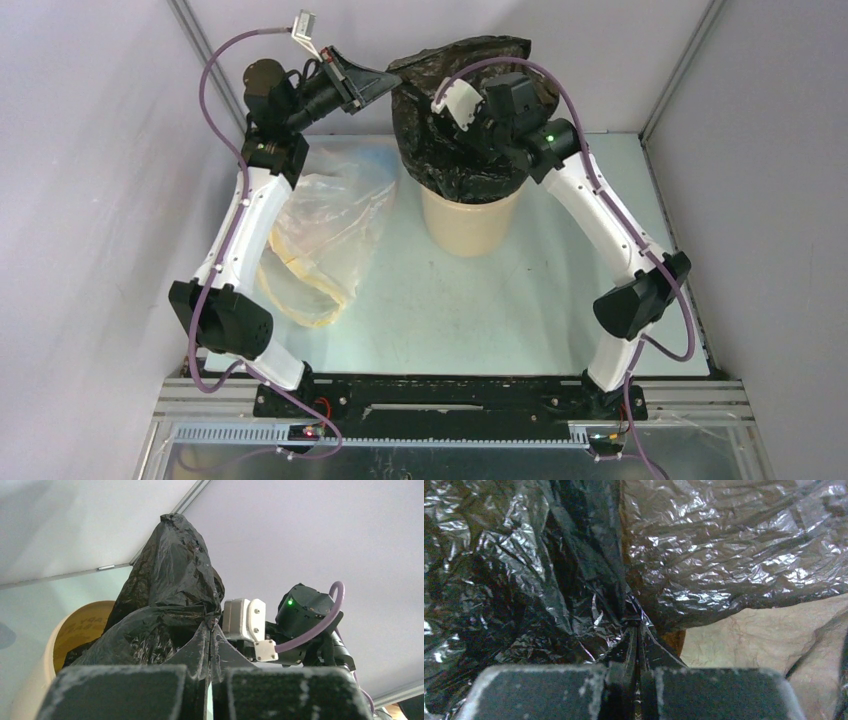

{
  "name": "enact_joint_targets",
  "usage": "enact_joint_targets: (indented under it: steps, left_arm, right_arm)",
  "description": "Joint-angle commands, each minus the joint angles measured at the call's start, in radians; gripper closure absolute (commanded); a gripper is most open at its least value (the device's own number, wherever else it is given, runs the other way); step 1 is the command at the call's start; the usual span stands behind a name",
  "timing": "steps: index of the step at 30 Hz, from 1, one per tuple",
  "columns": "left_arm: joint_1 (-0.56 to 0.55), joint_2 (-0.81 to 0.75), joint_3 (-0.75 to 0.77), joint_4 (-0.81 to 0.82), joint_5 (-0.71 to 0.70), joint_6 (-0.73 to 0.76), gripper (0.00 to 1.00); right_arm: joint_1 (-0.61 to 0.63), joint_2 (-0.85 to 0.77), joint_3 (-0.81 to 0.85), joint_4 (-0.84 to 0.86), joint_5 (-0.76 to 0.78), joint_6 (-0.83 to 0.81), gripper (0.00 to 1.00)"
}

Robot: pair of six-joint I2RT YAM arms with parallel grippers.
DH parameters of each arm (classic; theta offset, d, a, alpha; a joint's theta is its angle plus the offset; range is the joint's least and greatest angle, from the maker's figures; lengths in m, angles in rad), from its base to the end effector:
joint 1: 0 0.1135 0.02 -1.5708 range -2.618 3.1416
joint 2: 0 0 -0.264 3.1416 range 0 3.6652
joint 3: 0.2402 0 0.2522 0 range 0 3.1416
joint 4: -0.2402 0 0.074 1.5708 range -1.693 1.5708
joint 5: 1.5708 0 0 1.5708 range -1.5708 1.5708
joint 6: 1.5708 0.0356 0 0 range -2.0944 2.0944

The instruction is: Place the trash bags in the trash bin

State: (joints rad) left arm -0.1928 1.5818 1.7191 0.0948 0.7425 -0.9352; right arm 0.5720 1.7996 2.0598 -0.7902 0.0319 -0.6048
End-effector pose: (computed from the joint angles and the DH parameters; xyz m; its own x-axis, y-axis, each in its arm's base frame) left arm 0.3437 -0.0916 0.4935 -0.4993 -0.5066 -0.7029 0.6489 0.3190 -0.6908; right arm 0.3333 0.2132 0.4362 -0.0552 -0.7114 -0.7006 -0.6677 0.5480 -0.5039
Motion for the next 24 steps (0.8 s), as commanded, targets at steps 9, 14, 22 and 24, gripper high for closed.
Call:
enact_joint_targets:
  steps: [9, 14, 22, 24]
  left_arm:
    - [0.004, -0.039, 0.037, 0.031, 0.013, 0.006, 1.00]
    - [0.004, -0.045, 0.006, 0.032, 0.005, 0.007, 1.00]
    - [0.004, -0.124, -0.090, 0.030, 0.023, 0.034, 1.00]
    - [0.004, -0.151, -0.128, 0.026, 0.022, 0.046, 1.00]
  right_arm:
    - [-0.042, -0.313, -0.199, 0.242, -0.125, 0.135, 1.00]
    - [-0.082, -0.397, -0.260, 0.209, -0.193, 0.218, 1.00]
    - [-0.058, -0.547, -0.475, 0.216, -0.324, 0.352, 1.00]
    - [-0.035, -0.585, -0.573, 0.252, -0.328, 0.379, 1.00]
